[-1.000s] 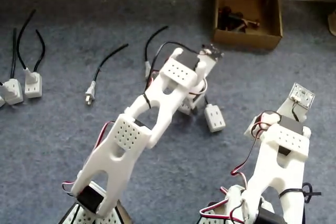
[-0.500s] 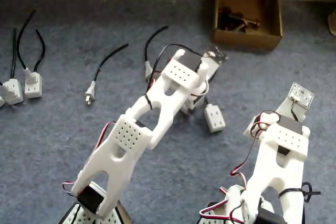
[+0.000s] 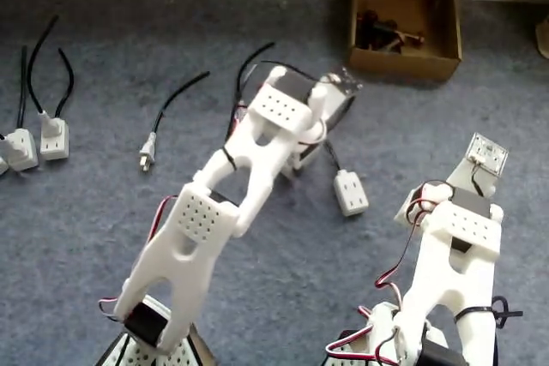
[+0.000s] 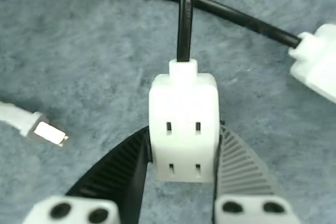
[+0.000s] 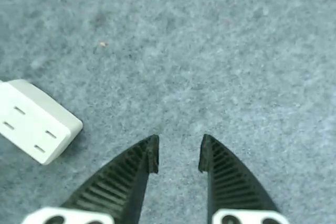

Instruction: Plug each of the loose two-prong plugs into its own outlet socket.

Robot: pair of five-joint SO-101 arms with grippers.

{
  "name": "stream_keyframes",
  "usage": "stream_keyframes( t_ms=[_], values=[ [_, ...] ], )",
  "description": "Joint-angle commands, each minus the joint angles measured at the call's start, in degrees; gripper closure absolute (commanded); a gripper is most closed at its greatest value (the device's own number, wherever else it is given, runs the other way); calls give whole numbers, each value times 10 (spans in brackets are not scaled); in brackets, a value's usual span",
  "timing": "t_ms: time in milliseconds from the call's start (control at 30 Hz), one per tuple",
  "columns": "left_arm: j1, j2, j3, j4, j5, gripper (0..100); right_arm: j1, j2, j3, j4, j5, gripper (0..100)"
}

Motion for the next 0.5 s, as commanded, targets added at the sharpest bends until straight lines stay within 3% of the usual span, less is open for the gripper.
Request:
stream_keyframes(
  t_ms=[0, 467],
  values=[
    [-32, -73, 10, 7, -5, 995, -6, -15, -2, -6, 8, 863],
    [-56, -189, 184, 7, -58, 995, -6, -15, 11, -5, 8, 863]
  ],
)
